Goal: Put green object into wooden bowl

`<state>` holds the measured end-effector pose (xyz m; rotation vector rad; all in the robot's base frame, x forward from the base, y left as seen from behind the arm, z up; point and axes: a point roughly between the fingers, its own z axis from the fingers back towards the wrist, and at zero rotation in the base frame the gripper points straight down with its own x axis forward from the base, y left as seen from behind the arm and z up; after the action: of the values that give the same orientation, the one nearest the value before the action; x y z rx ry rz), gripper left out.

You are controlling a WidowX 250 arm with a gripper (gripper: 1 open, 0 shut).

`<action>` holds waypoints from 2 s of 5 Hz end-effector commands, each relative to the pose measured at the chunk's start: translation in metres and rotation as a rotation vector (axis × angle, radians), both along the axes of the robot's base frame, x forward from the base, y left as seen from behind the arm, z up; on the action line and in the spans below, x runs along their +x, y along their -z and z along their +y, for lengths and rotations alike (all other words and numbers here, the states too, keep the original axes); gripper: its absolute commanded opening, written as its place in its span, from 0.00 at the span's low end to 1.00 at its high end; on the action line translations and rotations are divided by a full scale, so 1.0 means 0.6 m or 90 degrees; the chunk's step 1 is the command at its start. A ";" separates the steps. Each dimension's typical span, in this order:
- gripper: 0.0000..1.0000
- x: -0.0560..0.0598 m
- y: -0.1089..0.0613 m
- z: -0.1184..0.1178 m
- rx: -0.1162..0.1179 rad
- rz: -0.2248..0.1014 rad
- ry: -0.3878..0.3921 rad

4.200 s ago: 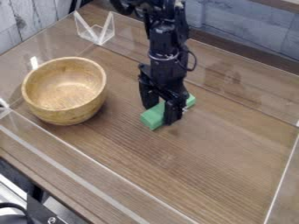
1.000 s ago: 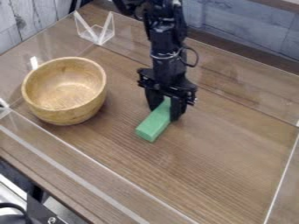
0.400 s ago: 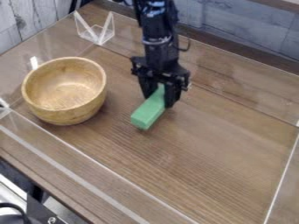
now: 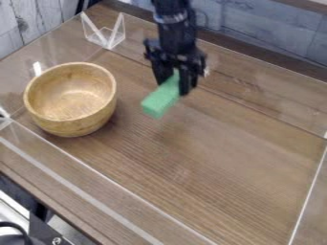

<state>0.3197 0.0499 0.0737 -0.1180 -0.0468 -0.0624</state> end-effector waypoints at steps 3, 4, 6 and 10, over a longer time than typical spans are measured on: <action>0.00 -0.038 -0.090 -0.004 -0.001 -0.073 0.035; 0.00 -0.040 -0.084 0.000 0.005 -0.075 0.049; 0.00 -0.036 -0.080 0.033 0.017 -0.076 -0.012; 0.00 -0.093 -0.034 0.141 0.045 -0.062 -0.074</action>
<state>0.2600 0.1297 0.0772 -0.0721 -0.0937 0.0480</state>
